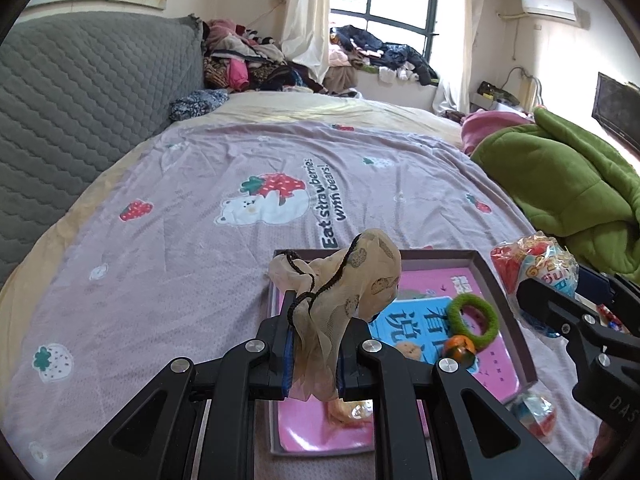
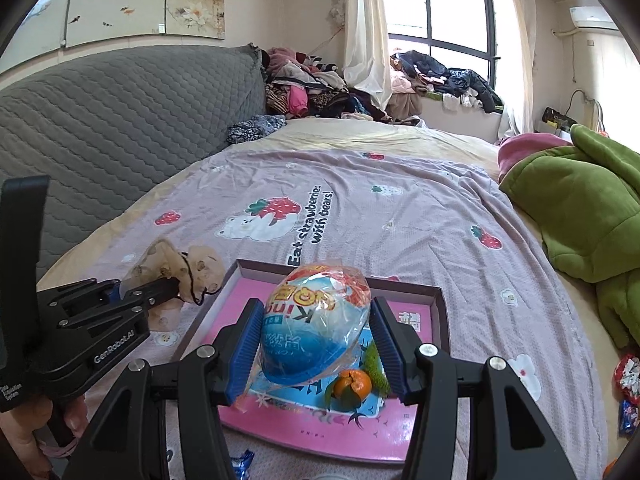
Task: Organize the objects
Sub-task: 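Lift the scrunchie and blue egg toy and carry both toward the pink tray, then lower the scrunchie and blue egg toy over the blue book in the tray, then open the left gripper to drop the scrunchie while the right releases the egg, then withdraw both grippers from the tray toward the remaining items, then move the left gripper to the blue snack packet while the right approaches the red-filled egg, then close the left gripper on the blue snack packet while the right closes on the red-filled egg, then lift the snack packet and red-filled egg and carry both into the pink tray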
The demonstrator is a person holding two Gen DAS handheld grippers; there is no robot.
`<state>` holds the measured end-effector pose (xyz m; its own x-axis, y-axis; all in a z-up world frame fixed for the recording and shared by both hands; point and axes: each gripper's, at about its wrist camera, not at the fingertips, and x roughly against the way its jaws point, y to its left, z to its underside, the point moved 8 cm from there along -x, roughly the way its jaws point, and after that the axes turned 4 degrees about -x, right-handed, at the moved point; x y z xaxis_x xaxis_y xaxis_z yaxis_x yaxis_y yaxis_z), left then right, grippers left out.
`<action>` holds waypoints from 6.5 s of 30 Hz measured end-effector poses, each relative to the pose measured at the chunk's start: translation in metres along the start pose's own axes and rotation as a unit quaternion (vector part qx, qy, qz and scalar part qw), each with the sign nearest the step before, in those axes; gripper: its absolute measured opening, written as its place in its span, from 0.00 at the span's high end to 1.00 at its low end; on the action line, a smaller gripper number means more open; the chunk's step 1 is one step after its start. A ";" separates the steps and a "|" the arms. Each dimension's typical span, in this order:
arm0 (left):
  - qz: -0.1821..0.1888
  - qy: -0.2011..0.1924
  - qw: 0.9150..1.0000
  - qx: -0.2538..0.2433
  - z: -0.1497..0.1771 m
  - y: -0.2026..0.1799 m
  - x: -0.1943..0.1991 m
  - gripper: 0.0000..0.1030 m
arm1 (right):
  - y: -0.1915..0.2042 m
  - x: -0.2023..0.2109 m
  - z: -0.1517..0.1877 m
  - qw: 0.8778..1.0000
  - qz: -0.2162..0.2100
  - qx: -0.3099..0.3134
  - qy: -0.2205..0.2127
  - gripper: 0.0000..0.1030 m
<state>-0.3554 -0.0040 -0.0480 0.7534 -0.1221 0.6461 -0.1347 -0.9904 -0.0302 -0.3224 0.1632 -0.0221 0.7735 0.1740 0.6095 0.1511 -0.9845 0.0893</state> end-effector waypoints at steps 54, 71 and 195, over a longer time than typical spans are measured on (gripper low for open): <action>0.016 0.078 0.997 -0.013 0.040 0.001 -0.137 0.78 | -0.022 -0.150 0.052 0.994 0.053 -0.014 0.095 0.47; 0.001 0.073 0.997 -0.019 0.037 0.001 -0.131 0.61 | -0.024 -0.142 0.050 0.994 0.059 -0.027 0.089 0.46; 0.001 0.127 0.992 0.014 0.146 -0.082 0.024 0.48 | -0.078 0.044 0.130 0.996 0.040 -0.015 0.081 0.50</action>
<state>-0.2327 0.0646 -0.1414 0.5663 -0.1082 0.8170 -0.1159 -0.9920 -0.0510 -0.2205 0.2502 -0.1048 0.6725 0.0905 0.7346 0.0714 -0.9958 0.0573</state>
